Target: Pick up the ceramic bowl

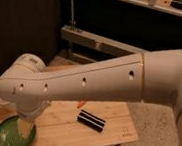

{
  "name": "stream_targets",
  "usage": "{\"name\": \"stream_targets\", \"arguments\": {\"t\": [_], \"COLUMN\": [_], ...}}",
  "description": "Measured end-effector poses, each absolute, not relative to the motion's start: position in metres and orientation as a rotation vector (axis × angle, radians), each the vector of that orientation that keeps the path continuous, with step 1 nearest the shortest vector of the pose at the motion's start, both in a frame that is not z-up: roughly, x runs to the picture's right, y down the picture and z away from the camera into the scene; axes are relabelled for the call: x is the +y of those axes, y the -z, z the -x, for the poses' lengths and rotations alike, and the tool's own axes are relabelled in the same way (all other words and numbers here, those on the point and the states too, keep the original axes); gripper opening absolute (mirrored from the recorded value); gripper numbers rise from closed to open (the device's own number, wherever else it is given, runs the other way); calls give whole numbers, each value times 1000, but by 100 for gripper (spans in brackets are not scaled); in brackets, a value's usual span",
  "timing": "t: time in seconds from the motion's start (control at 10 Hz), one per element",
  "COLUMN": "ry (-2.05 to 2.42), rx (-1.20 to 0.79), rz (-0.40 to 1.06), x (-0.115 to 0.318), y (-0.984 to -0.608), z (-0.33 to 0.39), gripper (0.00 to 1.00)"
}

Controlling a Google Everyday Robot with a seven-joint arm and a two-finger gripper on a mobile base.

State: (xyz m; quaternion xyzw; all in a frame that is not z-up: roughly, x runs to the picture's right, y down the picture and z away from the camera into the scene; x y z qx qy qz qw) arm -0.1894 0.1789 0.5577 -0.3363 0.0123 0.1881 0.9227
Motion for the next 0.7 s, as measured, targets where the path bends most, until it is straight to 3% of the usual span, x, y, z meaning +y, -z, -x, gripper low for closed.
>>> {"name": "stream_targets", "arguments": {"t": [0.7], "ry": [-750], "rx": [-1], "rz": [854], "x": [112], "y": [-678], "z": [168], "gripper": [80]}}
